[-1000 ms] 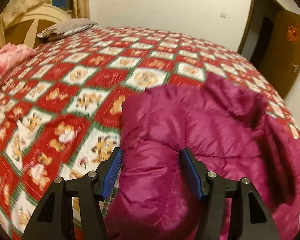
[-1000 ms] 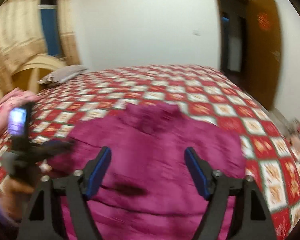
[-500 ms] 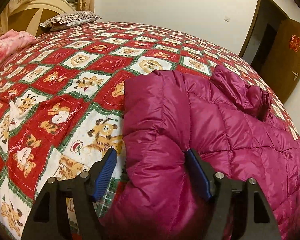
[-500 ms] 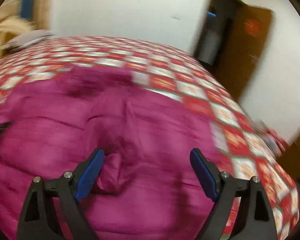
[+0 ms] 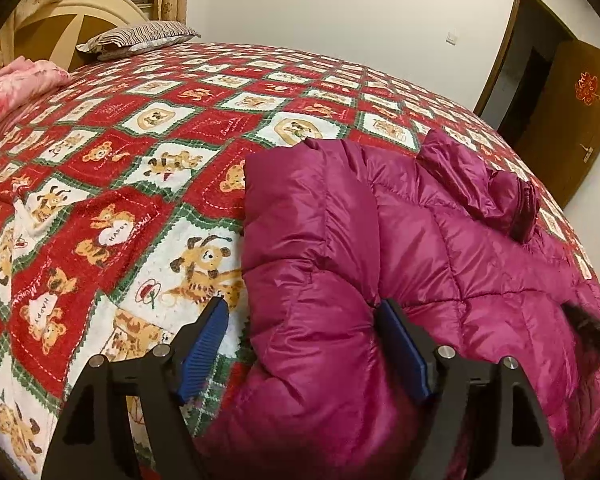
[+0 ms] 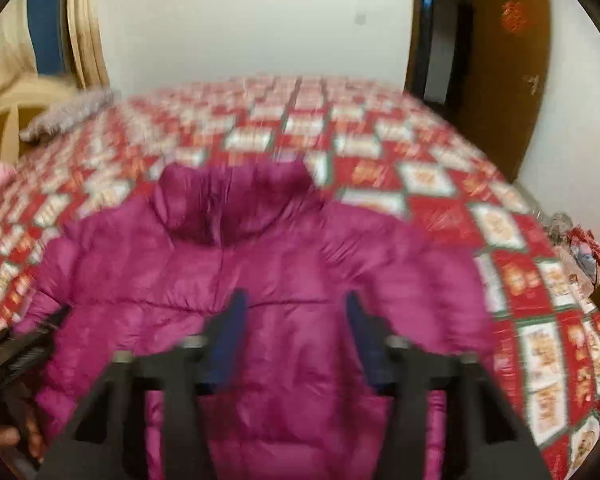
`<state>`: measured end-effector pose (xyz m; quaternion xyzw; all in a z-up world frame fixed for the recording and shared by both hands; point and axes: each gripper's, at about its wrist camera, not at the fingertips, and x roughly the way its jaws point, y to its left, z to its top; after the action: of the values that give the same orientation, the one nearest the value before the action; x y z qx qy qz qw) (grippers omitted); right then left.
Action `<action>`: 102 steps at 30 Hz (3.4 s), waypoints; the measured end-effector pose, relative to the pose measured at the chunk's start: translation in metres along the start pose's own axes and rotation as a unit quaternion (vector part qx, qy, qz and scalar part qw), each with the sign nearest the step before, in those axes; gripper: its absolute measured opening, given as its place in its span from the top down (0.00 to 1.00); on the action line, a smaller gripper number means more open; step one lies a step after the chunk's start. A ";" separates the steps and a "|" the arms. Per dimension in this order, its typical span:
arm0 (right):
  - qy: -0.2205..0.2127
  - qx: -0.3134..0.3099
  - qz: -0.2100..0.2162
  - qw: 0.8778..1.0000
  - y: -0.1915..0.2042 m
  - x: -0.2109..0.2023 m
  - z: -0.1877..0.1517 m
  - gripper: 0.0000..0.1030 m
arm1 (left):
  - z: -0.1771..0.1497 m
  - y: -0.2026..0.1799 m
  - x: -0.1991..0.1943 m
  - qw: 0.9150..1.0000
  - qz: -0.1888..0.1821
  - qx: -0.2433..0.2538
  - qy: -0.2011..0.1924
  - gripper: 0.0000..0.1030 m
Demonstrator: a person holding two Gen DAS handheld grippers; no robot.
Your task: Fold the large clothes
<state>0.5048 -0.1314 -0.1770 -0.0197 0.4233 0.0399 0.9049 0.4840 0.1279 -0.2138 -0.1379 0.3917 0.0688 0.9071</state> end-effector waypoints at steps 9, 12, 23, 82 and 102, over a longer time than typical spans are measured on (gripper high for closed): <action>0.025 0.038 0.030 0.998 -0.015 0.002 0.004 0.61 | 0.000 0.007 -0.004 0.999 -0.024 -0.022 -0.012 0.21; -0.020 0.090 0.044 0.995 -0.023 -0.014 0.039 0.32 | -0.001 0.015 -0.012 0.998 -0.023 -0.049 -0.032 0.21; 0.107 0.145 0.013 0.984 -0.007 0.090 0.136 0.13 | 0.000 0.023 -0.014 0.996 -0.022 -0.071 -0.043 0.21; -0.122 0.158 -0.002 0.980 -0.078 -0.016 0.053 0.76 | 0.039 -0.068 0.069 0.993 -0.063 -0.103 -0.007 0.83; -0.014 0.048 0.029 0.998 -0.025 0.072 0.044 0.80 | 0.096 -0.074 -0.050 0.994 -0.041 -0.029 -0.101 0.33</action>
<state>0.5867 -0.1495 -0.2036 0.0369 0.4122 0.0461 0.9092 0.5337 0.0858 -0.1001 -0.1723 0.2899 0.0569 0.9397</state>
